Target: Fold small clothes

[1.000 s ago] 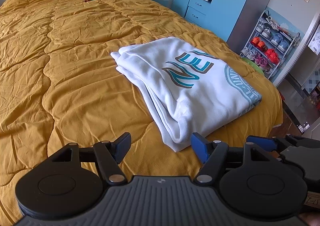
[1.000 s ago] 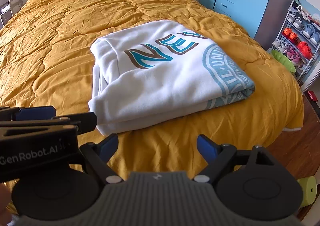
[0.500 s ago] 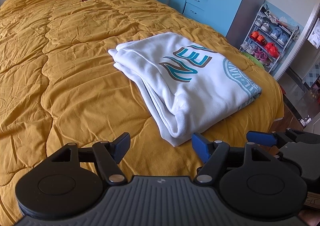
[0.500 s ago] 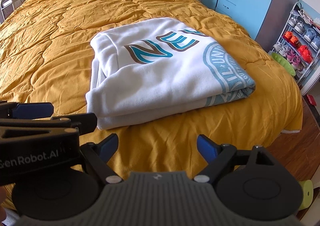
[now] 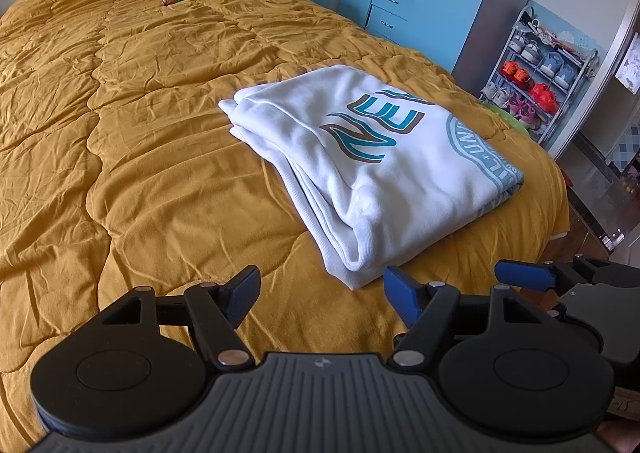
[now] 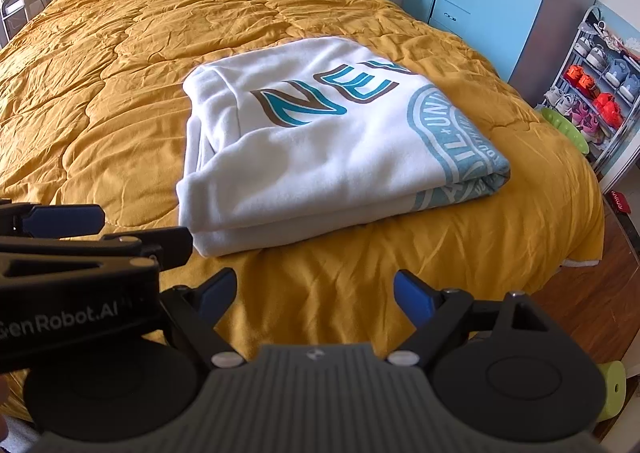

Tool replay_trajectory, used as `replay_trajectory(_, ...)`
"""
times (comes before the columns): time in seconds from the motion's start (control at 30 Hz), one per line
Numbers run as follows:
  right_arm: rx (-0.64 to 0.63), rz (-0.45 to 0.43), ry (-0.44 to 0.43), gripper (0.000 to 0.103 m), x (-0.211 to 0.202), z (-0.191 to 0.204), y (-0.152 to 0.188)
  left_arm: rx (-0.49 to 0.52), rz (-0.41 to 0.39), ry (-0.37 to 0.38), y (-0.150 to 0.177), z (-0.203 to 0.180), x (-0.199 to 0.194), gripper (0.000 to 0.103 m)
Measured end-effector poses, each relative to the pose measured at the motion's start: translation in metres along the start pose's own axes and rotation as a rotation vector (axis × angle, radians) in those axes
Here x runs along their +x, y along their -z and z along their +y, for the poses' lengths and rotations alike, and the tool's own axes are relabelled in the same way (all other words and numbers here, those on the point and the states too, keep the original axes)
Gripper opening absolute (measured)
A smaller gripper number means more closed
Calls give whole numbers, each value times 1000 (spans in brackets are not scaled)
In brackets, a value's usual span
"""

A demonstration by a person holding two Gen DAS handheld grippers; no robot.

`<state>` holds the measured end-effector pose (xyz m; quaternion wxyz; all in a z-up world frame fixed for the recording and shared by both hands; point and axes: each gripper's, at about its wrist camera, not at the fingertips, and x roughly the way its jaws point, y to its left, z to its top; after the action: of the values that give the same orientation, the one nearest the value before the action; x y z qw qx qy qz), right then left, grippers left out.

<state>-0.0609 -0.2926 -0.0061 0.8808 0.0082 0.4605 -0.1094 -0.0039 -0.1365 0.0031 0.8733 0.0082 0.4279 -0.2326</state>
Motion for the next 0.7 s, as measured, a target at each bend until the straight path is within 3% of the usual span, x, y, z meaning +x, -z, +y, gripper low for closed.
replay_trajectory(0.7,11,-10,-18,81,-1,0,4,2,-3,0,2,-1,-1,82)
